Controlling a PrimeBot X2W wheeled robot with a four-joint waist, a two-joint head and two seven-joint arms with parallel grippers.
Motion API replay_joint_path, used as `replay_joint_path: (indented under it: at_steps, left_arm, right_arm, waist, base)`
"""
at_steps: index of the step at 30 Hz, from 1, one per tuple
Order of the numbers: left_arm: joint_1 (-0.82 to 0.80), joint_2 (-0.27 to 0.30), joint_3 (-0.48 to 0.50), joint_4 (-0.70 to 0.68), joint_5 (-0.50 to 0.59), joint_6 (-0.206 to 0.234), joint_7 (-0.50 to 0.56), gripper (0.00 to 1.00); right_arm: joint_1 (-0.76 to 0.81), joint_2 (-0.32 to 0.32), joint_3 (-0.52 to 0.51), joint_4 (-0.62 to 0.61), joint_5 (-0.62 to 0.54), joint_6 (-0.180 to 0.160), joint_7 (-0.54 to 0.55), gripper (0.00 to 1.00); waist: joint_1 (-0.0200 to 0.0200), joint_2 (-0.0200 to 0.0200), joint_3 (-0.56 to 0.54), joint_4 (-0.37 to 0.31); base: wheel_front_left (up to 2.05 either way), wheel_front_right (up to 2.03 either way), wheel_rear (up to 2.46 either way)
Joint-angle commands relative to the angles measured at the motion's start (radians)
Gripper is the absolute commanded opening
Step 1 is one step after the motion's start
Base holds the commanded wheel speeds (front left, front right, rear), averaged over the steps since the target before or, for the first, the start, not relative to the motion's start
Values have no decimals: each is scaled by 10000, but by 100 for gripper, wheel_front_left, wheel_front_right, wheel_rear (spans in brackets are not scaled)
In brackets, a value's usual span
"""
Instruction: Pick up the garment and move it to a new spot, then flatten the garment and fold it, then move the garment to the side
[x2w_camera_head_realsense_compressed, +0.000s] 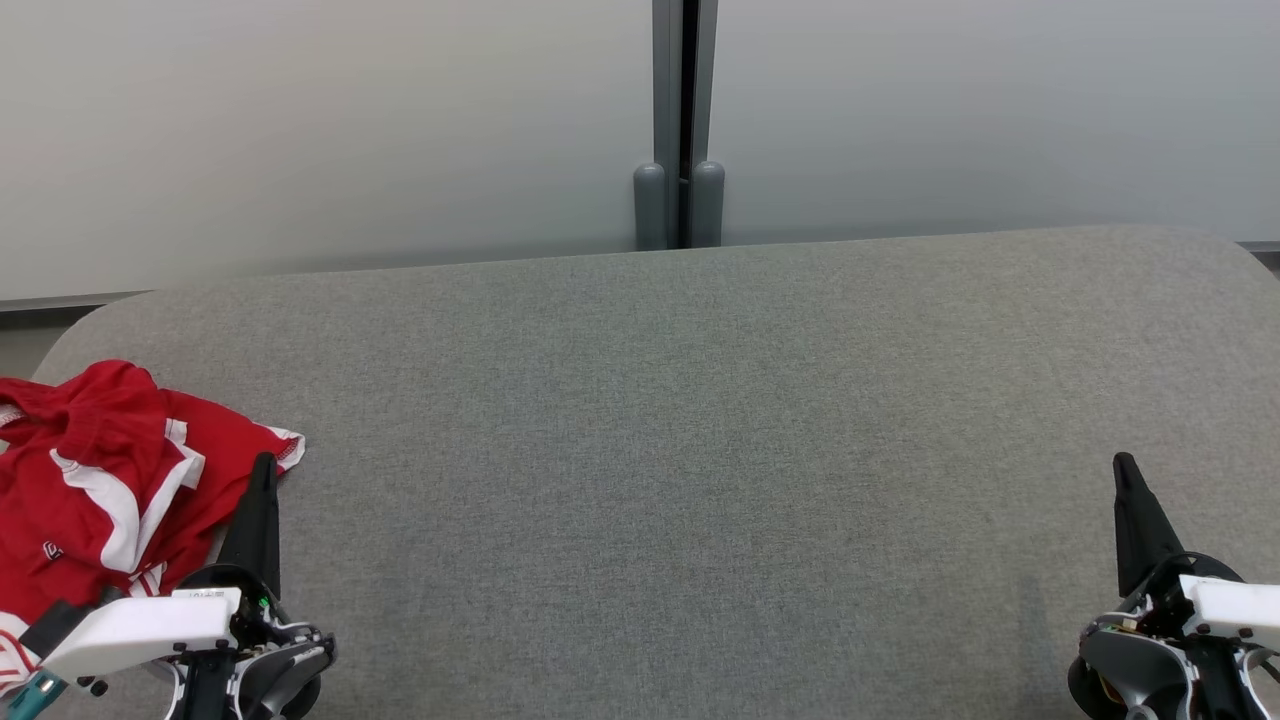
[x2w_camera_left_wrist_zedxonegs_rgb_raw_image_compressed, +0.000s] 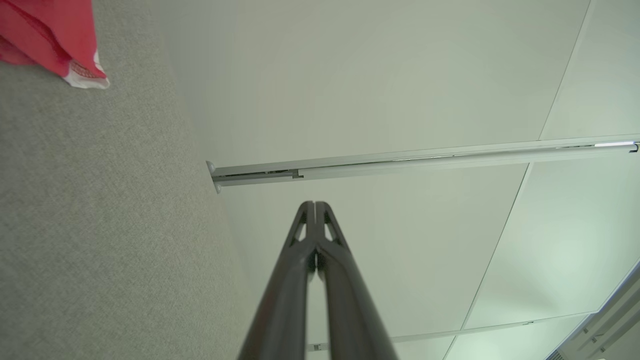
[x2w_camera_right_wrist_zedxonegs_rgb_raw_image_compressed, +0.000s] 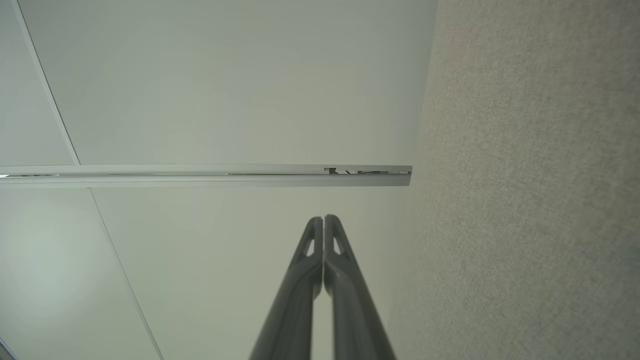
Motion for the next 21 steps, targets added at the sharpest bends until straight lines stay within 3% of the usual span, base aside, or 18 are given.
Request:
replay_joint_path:
  at_steps: [1, 5, 6, 14, 21]
  left_arm:
    - [-97, 25, 31, 1, -7, -34, 24, 0]
    - [-97, 25, 31, 1, -7, -34, 24, 0]
    - [12, -4, -4, 29, 0, 2, -4, 100]
    - [15, -34, -291, 14, 124, 4, -261, 100]
    - [-193, 117, -593, -222, 1047, 1, -702, 100]
  right_arm:
    - [-102, -5, 10, 10, -61, 0, -1, 0]
    - [-102, -5, 10, 10, -61, 0, -1, 0]
    - [19, 2, 0, 25, 4, 0, 0, 100]
    - [107, 26, 143, -61, -131, 0, -239, 100]
    - [-5, -201, 470, -269, -901, 0, -697, 100]
  waist:
    - [0, 0, 0, 0]
    - [0, 0, 0, 0]
    - [0, 0, 0, 0]
    - [0, 0, 14, -2]
    - [0, 0, 33, -16]
  base:
    - [0, 0, 0]
    - [0, 0, 0]
    - [0, 0, 0]
    - [0, 0, 0]
    - [0, 0, 0]
